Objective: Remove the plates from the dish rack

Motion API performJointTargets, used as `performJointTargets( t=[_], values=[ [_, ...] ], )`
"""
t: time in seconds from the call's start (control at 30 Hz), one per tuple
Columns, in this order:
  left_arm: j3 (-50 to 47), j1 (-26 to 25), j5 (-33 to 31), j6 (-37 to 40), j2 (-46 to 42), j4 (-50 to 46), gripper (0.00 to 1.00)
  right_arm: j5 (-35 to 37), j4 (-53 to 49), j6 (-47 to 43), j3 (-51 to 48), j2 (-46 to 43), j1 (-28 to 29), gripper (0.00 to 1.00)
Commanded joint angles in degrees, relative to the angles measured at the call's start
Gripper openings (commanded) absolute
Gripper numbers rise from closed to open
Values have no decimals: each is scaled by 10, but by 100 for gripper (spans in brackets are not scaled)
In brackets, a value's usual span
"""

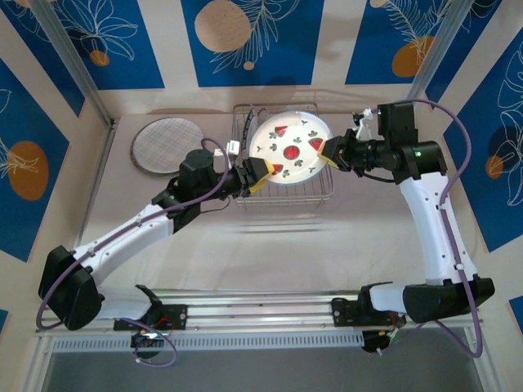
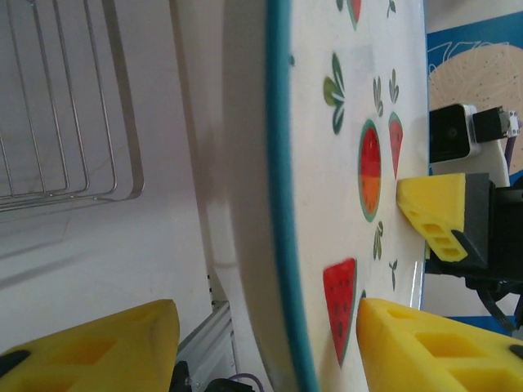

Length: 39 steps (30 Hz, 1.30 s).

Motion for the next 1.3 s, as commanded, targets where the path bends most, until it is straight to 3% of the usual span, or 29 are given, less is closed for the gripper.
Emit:
performJointTargets(
  t=[0.0, 0.83, 1.03, 1.27],
  values=[
    [-5, -9, -8, -3, -8, 20, 55, -69, 66, 18, -9, -26, 3, 0],
    [-4, -19, -18, -12, -11, 23, 7, -101, 91, 25, -72, -38, 12, 0],
    [-17, -19, -29, -28, -19, 37, 1, -90, 82, 13, -68, -38, 15, 0],
    [-33, -19, -37, -57, -25, 82, 0, -76, 73, 1, -61, -38, 21, 17]
  ],
)
